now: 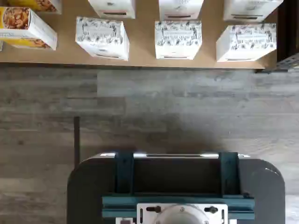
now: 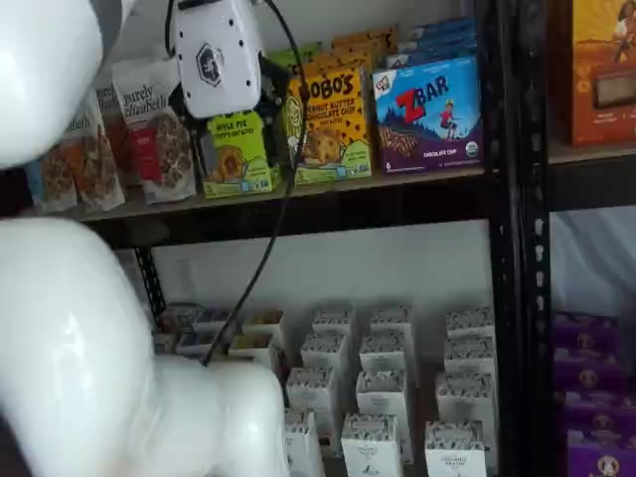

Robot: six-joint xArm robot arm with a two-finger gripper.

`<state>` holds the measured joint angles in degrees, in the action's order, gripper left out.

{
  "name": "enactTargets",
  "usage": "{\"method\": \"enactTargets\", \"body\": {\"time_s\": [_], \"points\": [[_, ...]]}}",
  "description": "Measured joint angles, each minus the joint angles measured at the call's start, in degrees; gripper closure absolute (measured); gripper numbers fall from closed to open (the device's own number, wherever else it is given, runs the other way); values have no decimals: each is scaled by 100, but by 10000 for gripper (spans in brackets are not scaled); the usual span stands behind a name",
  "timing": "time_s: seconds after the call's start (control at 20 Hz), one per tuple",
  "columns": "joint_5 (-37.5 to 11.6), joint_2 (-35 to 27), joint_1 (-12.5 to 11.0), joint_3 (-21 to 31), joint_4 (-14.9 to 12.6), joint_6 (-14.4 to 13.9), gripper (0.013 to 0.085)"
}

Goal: Pick the green box on the top shelf, the fourth from the left

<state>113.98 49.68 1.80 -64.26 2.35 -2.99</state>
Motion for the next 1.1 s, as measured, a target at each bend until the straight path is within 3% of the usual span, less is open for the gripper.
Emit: {"method": "enactTargets", "body": {"time_s": [0.1, 0.3, 0.75, 1.1], "points": [[-373, 238, -321, 211, 332, 192, 130], [-438, 263, -343, 234, 386, 218, 130], [-524, 252, -234, 234, 364, 126, 130], [-853, 237, 120, 294, 312, -180, 130]]}}
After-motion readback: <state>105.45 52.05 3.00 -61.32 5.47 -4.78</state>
